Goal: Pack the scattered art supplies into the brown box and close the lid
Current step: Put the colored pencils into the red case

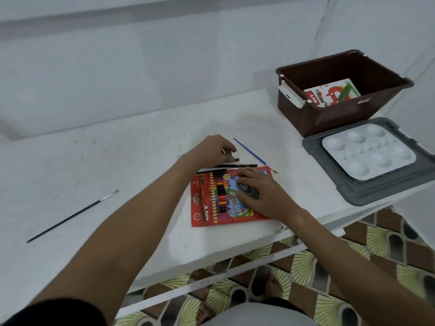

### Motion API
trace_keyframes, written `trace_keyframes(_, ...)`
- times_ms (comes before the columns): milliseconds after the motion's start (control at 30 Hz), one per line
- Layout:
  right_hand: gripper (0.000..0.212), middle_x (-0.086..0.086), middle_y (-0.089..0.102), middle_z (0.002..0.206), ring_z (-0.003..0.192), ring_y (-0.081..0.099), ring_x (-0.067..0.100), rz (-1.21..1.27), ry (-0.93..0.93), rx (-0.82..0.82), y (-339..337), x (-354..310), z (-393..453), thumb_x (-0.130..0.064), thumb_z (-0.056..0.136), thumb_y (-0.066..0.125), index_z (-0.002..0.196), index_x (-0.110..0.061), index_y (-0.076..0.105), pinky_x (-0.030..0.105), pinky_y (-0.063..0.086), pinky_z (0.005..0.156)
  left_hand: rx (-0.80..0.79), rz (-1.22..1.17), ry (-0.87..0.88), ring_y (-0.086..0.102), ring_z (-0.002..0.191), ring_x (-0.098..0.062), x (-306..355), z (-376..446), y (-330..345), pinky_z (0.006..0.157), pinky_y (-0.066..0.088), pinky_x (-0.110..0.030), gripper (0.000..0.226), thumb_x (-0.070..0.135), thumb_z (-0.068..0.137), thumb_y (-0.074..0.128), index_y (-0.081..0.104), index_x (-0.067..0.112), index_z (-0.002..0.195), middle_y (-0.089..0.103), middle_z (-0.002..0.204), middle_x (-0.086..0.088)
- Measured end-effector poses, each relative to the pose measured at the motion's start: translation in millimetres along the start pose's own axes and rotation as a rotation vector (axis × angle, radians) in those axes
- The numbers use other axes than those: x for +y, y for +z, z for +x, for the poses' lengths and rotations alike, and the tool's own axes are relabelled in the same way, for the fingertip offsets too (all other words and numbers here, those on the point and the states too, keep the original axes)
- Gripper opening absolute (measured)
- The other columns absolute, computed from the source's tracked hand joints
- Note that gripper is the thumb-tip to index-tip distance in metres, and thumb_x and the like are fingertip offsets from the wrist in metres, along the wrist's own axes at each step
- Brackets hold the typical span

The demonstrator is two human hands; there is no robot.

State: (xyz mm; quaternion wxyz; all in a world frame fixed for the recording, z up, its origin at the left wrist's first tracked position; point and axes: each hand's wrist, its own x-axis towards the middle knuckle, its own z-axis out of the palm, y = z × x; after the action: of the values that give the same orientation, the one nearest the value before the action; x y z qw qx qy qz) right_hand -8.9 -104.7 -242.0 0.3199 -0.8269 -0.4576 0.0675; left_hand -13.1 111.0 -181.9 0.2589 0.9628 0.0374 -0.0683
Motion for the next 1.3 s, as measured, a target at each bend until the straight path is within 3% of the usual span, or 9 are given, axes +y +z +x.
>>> trace_keyframes(133,0.043,0.000,0.049,0.140,0.134,0.036,0.010,0.009,-0.010,0.013,1,1,0,-0.037,0.089,0.062,0.124,-0.014,0.060,0.022,0.030,0.106,0.007,-0.014,-0.088,0.060,0.103,-0.012,-26,-18,-17,0.090,0.044,-0.025,0.041,0.026,0.087,0.067,0.060,0.016,0.126,0.064,0.121,-0.001)
trace_keyframes(300,0.041,-0.001,0.049,0.140,0.136,0.035,0.013,0.021,-0.011,0.020,3,2,-2,-0.036,0.088,0.063,0.124,-0.015,0.060,0.027,0.031,0.109,-0.138,0.222,-0.184,0.057,0.111,-0.021,-56,-39,-25,0.089,0.041,-0.027,0.051,0.041,0.090,0.060,0.054,0.014,0.133,0.060,0.126,-0.005)
trace_keyframes(433,0.041,-0.002,0.048,0.141,0.136,0.035,0.011,0.021,0.000,0.015,3,1,-2,-0.036,0.089,0.062,0.124,-0.015,0.060,0.027,0.032,0.109,-0.064,0.219,-0.112,0.055,0.086,-0.012,-50,-36,-14,0.074,0.041,-0.023,0.029,0.033,0.089,0.063,0.068,0.014,0.112,0.067,0.108,-0.003)
trace_keyframes(567,0.041,-0.002,0.048,0.141,0.134,0.036,0.010,0.016,0.008,0.016,2,-1,-1,-0.036,0.089,0.062,0.124,-0.015,0.060,0.027,0.034,0.108,-0.041,0.177,-0.112,0.060,0.085,-0.012,-47,-33,-14,0.067,0.044,-0.021,0.008,0.024,0.085,0.067,0.064,0.019,0.091,0.067,0.098,0.001)
trace_keyframes(767,0.037,-0.002,0.050,0.139,0.129,0.031,-0.001,0.015,-0.004,0.014,1,-2,-1,-0.032,0.088,0.064,0.120,-0.013,0.062,0.014,0.026,0.103,-0.064,0.171,-0.116,0.062,0.092,-0.015,-50,-44,-19,0.078,0.049,-0.026,0.023,0.020,0.091,0.061,0.069,0.014,0.112,0.069,0.105,0.001)
trace_keyframes(867,0.038,0.000,0.051,0.138,0.128,0.032,-0.001,0.009,-0.001,0.021,0,-4,0,-0.032,0.087,0.065,0.119,-0.013,0.063,0.017,0.030,0.103,0.016,0.156,-0.139,0.061,0.084,-0.016,-55,-72,-31,0.074,0.051,-0.031,0.019,0.020,0.094,0.057,0.071,0.017,0.107,0.069,0.096,0.001)
trace_keyframes(1000,0.039,0.000,0.050,0.139,0.128,0.032,0.000,-0.005,0.015,0.008,-1,-6,-1,-0.032,0.088,0.064,0.121,-0.012,0.062,0.021,0.031,0.103,0.099,0.191,-0.169,0.059,0.075,-0.017,-69,-137,-37,0.063,0.043,-0.025,0.019,0.018,0.094,0.056,0.071,0.017,0.105,0.068,0.091,-0.001)
trace_keyframes(1133,0.040,-0.001,0.050,0.139,0.130,0.035,0.003,0.000,0.025,0.020,-1,-8,-2,-0.031,0.087,0.065,0.123,-0.014,0.061,0.023,0.033,0.105,0.147,0.210,-0.168,0.060,0.070,-0.019,-87,-197,-26,0.066,0.046,-0.029,0.016,0.012,0.092,0.057,0.073,0.012,0.096,0.069,0.084,-0.002)
trace_keyframes(1300,0.038,-0.001,0.053,0.137,0.131,0.042,0.009,0.012,0.050,0.063,-1,-10,-4,-0.031,0.087,0.066,0.121,-0.013,0.063,0.033,0.038,0.108,0.210,0.190,-0.190,0.057,0.070,-0.021,-100,-216,-11,0.065,0.044,-0.030,0.015,0.006,0.091,0.056,0.070,0.009,0.087,0.065,0.078,-0.004)
